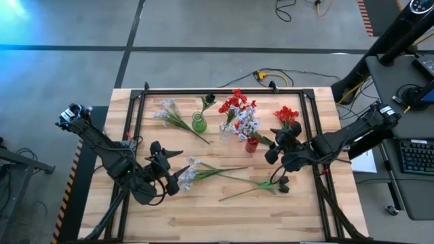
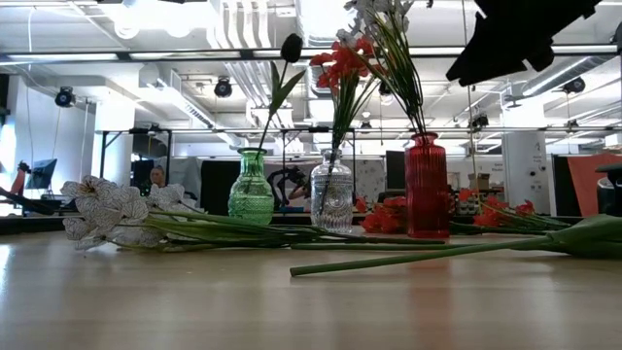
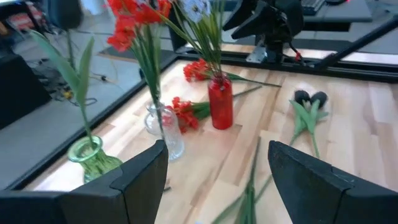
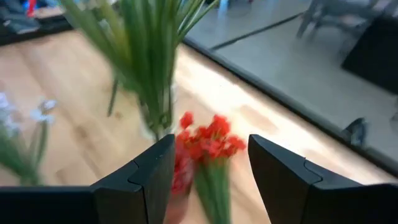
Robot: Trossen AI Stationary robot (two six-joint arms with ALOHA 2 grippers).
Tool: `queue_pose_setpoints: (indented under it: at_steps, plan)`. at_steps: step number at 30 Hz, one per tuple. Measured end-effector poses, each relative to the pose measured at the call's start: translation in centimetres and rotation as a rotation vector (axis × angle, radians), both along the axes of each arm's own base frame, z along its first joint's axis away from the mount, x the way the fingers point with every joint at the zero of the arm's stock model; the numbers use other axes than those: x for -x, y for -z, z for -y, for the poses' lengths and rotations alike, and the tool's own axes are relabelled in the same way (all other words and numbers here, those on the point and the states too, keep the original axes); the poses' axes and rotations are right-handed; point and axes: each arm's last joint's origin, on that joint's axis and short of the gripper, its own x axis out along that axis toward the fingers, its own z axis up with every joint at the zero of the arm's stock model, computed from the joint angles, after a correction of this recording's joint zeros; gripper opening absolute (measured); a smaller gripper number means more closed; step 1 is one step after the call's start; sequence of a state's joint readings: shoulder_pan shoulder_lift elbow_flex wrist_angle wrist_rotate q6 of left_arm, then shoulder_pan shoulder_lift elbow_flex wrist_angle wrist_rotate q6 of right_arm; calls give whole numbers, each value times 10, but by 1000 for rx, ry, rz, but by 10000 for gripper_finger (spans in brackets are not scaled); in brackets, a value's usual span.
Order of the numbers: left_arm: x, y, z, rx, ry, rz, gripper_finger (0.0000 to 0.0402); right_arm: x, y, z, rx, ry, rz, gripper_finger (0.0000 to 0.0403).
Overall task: Sort flowers into vase by color
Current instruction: Put the bottom black tulip into the green vase
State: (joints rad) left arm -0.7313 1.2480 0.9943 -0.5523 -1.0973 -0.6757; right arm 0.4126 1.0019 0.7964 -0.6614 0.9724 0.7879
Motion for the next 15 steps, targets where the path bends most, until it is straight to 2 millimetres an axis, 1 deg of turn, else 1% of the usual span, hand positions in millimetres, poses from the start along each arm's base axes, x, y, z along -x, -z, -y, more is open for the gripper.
queue_pose_setpoints:
  at_steps: [4, 8, 11, 15]
  plan:
    - [-1, 0, 2, 42, 35, -10, 259, 0, -1, -2, -53, -42, -27, 196]
    - [-6, 2, 6, 61, 72, -21, 259, -1, -7, -3, -112, -87, -45, 196]
    - [-13, 6, 13, 48, 94, -19, 259, -2, -13, -5, -167, -128, -59, 196]
    - [-30, 14, 27, 29, 141, 7, 259, -1, -23, -8, -272, -179, -100, 196]
